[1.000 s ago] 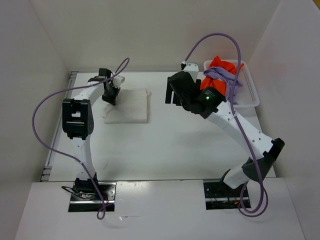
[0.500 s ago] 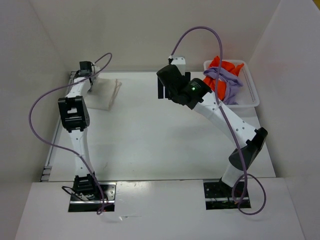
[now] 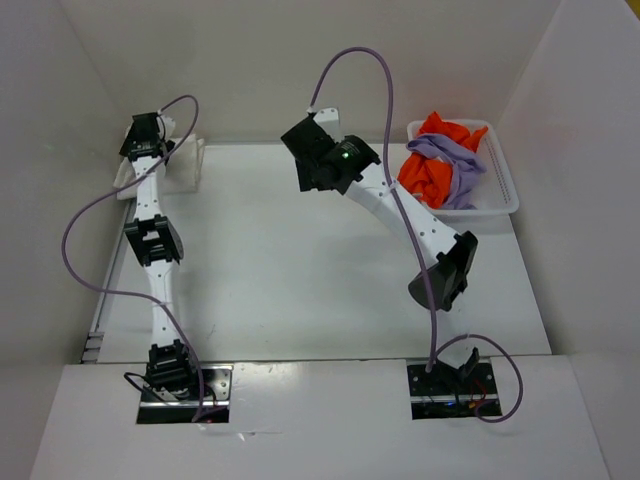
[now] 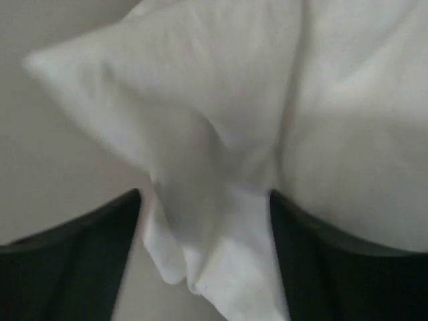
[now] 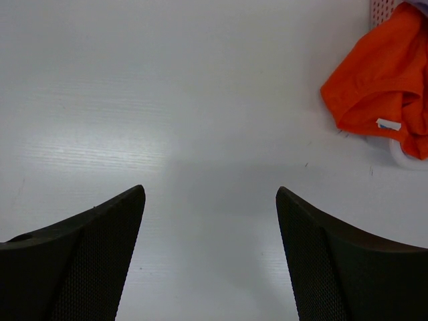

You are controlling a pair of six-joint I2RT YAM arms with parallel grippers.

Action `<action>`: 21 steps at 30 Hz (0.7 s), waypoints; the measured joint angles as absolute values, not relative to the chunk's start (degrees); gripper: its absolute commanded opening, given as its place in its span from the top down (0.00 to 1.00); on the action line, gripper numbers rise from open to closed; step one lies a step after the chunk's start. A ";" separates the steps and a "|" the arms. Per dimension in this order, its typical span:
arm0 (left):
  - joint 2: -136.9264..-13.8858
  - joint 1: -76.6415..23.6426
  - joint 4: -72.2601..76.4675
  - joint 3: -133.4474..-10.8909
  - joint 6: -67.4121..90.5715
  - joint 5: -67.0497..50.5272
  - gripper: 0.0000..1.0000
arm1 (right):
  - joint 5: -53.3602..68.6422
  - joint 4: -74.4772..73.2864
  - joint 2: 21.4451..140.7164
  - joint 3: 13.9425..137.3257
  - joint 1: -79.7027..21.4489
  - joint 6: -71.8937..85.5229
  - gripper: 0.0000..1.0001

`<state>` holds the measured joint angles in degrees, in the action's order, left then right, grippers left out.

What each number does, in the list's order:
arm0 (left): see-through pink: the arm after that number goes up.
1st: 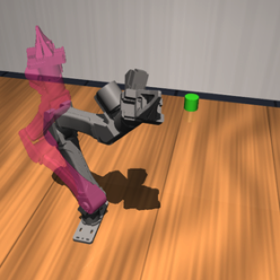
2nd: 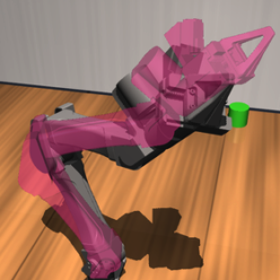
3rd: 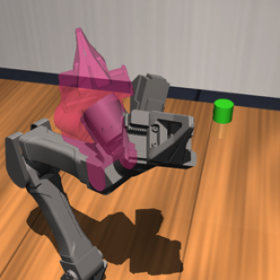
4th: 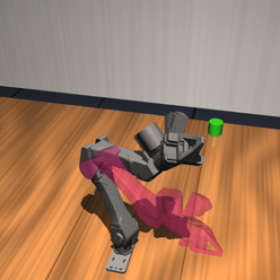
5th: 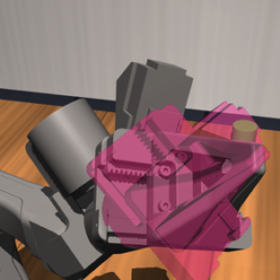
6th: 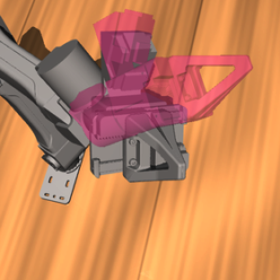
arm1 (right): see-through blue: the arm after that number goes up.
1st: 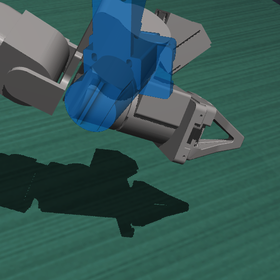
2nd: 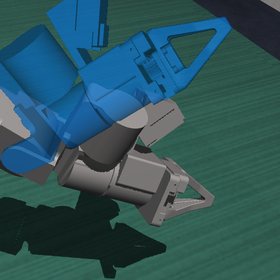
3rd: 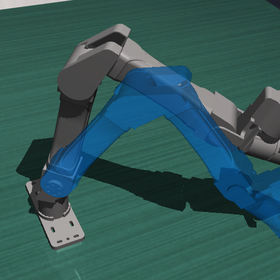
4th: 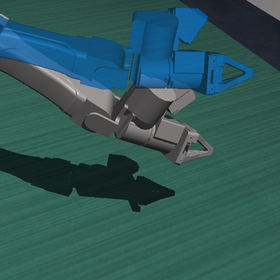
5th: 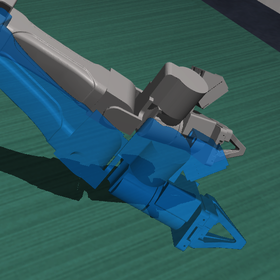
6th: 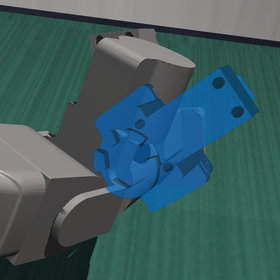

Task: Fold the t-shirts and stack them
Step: Put the neatly folded tshirt into the corner of the board with the left arm

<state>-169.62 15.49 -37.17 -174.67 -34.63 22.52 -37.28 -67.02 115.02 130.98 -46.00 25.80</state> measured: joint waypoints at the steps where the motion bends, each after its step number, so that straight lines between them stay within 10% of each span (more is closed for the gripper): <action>1: -170.10 15.35 -37.98 -175.70 -34.35 22.31 0.00 | -37.28 -67.88 116.20 132.55 -46.00 25.76 0.16; 21: -163.85 12.05 -53.74 -178.43 -24.77 5.06 0.00 | -37.85 -72.86 120.77 141.73 -46.52 24.53 0.16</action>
